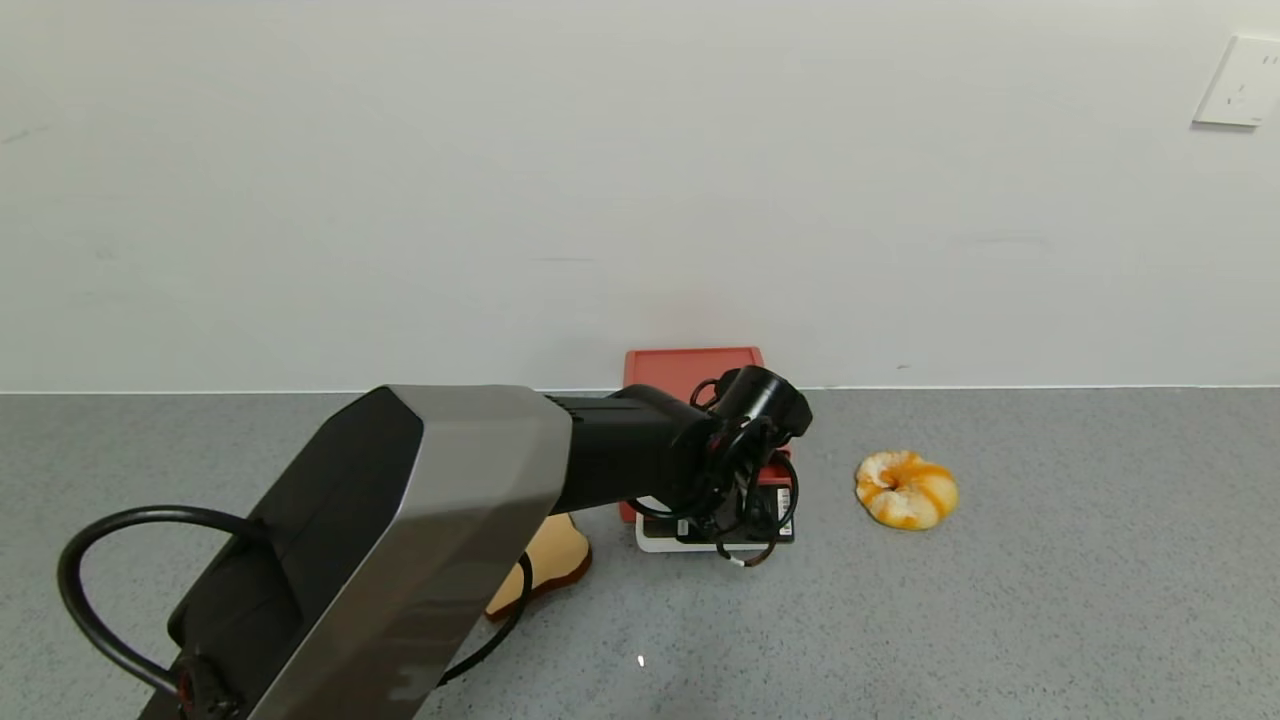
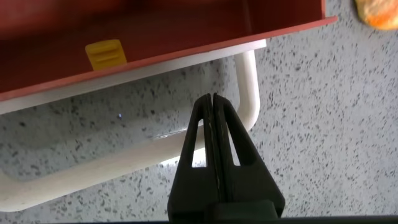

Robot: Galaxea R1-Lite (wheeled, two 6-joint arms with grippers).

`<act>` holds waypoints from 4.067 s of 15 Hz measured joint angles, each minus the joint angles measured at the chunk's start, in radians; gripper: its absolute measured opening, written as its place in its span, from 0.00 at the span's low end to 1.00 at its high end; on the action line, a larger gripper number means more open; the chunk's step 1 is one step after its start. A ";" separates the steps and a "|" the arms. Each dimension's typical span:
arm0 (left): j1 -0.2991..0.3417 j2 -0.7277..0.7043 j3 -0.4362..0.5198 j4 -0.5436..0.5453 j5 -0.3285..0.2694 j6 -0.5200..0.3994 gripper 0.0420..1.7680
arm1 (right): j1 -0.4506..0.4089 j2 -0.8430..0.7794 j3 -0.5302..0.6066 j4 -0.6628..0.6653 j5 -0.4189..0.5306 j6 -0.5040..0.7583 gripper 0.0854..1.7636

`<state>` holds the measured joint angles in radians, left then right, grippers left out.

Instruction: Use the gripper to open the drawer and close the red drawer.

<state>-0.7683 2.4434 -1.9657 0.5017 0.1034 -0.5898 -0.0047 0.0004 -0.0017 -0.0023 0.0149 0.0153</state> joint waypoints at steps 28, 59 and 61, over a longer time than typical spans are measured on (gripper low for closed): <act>-0.085 -0.026 0.022 0.130 0.000 -0.152 0.04 | 0.000 0.000 0.002 -0.002 0.000 0.000 0.97; -0.158 -0.076 0.118 0.198 -0.023 -0.258 0.04 | 0.000 0.000 0.002 -0.003 0.000 0.000 0.97; -0.158 -0.079 0.126 0.195 -0.030 -0.258 0.04 | 0.000 0.000 0.002 -0.003 0.000 0.000 0.97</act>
<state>-0.9260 2.3649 -1.8400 0.6964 0.0730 -0.8474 -0.0047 0.0004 0.0000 -0.0053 0.0149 0.0153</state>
